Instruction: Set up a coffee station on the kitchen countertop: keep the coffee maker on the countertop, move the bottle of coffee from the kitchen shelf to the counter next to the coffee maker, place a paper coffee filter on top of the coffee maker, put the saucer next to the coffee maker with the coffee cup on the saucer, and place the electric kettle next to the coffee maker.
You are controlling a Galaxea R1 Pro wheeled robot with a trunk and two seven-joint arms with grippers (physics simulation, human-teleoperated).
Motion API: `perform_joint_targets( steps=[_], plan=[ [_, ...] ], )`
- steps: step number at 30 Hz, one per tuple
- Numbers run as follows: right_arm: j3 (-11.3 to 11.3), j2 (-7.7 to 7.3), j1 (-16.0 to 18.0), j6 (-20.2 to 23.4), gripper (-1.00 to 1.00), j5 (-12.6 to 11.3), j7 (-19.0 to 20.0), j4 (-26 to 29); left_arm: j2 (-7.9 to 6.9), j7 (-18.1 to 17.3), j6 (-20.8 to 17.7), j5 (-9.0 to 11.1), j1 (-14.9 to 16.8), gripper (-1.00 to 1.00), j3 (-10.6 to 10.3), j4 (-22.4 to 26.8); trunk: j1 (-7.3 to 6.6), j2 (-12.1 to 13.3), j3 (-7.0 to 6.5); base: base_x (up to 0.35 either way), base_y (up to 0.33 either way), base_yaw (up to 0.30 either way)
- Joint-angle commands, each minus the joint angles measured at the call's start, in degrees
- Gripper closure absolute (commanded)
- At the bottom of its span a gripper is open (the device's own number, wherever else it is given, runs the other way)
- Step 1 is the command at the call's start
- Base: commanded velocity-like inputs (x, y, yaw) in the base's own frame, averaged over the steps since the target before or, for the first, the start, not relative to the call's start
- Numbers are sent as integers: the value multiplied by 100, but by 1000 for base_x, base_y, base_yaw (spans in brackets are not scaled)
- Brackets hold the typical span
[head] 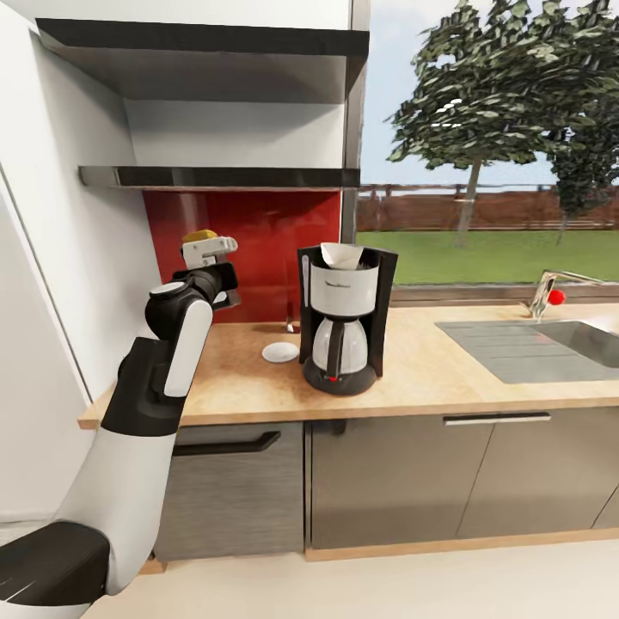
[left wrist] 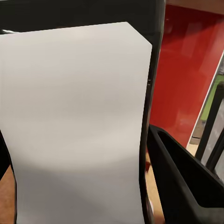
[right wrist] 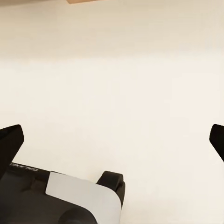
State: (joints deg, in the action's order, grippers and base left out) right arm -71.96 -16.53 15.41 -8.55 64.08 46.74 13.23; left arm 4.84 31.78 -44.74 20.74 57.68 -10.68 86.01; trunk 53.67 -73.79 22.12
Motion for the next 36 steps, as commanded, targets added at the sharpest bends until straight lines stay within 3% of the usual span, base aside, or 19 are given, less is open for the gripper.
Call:
perform_joint_targets(
  steps=[1, 9, 19, 29, 33, 36],
  plan=[
    [-46, 1, 6, -33, -100, 61, 20, 4, 0, 47, -12, 44, -3, 100, -7, 10, 23, -46, 25, 0, 0, 0],
    [-46, 1, 6, -33, -100, 60, 20, 4, 0, 53, -1, 33, -155, 100, -196, 168, 198, -367, 169, 0, 0, 0],
    [-46, 1, 6, -33, -100, 60, 20, 4, 0, 56, 0, 27, -234, 100, -240, 201, 418, -768, 348, 0, 0, 0],
    [-39, 1, 6, -33, -100, 60, 19, 4, -5, 56, 0, 27, -239, 100, -241, 197, 638, -1169, 528, 0, 0, 0],
    [-15, 25, 41, -67, -100, 61, 3, 4, 125, 79, -98, 116, -109, 100, -114, 161, 637, -1168, 527, 0, 0, 0],
    [-15, 25, 41, -67, -100, 61, 3, 4, 131, 79, -182, 116, -12, 100, -31, 161, 637, -1168, 527, 0, 0, 0]
  ],
)
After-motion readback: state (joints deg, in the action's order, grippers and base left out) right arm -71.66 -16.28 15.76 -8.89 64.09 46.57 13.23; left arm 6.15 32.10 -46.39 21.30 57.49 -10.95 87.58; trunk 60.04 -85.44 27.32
